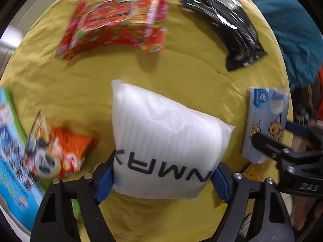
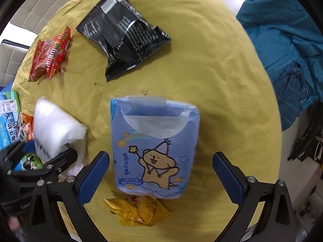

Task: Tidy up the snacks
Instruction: 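Grasp the white NMAX pouch with the left tool while the right tool grasps the blue tissue pack, then carry both items into the box and open both tools to release them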

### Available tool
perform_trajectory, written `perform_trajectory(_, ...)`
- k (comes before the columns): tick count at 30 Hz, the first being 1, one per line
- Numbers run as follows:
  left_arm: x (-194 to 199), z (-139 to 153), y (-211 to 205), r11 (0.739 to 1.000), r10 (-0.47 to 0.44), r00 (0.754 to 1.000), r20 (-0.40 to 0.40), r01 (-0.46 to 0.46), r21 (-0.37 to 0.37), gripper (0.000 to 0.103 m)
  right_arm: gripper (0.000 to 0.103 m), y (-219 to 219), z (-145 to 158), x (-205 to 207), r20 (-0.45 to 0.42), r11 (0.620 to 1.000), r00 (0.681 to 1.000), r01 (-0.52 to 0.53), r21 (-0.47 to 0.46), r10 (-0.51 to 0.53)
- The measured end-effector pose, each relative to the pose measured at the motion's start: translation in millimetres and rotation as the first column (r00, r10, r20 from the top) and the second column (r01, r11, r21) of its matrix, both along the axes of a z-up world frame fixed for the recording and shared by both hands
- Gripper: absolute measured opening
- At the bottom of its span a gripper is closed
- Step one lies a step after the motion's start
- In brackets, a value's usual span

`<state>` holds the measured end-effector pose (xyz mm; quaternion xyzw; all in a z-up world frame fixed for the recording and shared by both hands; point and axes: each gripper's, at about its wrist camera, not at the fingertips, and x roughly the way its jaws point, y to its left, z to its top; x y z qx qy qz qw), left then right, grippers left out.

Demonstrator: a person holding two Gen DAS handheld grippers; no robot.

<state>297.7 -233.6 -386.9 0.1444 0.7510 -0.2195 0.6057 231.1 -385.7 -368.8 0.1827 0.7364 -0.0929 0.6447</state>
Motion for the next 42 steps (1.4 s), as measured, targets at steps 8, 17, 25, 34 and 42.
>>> perform_trajectory(8,-16,4,44,0.978,0.207,0.978,0.025,-0.208,0.021,0.077,0.074,-1,-22,2,-0.047,0.999,0.998,0.05,-0.016,-0.051)
perform_trajectory(17,-31,17,70,0.966,0.257,0.964,0.075,-0.259,0.022,0.071,0.045,18,-4,-2,-0.014,0.999,1.0,-0.007,-0.039,0.006)
perform_trajectory(25,-55,87,108,0.939,0.339,0.93,0.143,-0.343,-0.001,0.071,0.044,33,53,-9,0.066,0.994,0.993,-0.098,-0.048,0.101)
perform_trajectory(34,-72,185,164,0.91,0.414,0.876,0.248,-0.396,-0.12,0.071,0.043,93,135,-20,0.197,0.975,0.955,-0.215,-0.051,0.221)
perform_trajectory(42,-80,227,180,0.882,0.471,0.821,0.323,-0.431,-0.189,0.071,0.043,170,194,-10,0.293,0.955,0.91,-0.292,-0.046,0.293)
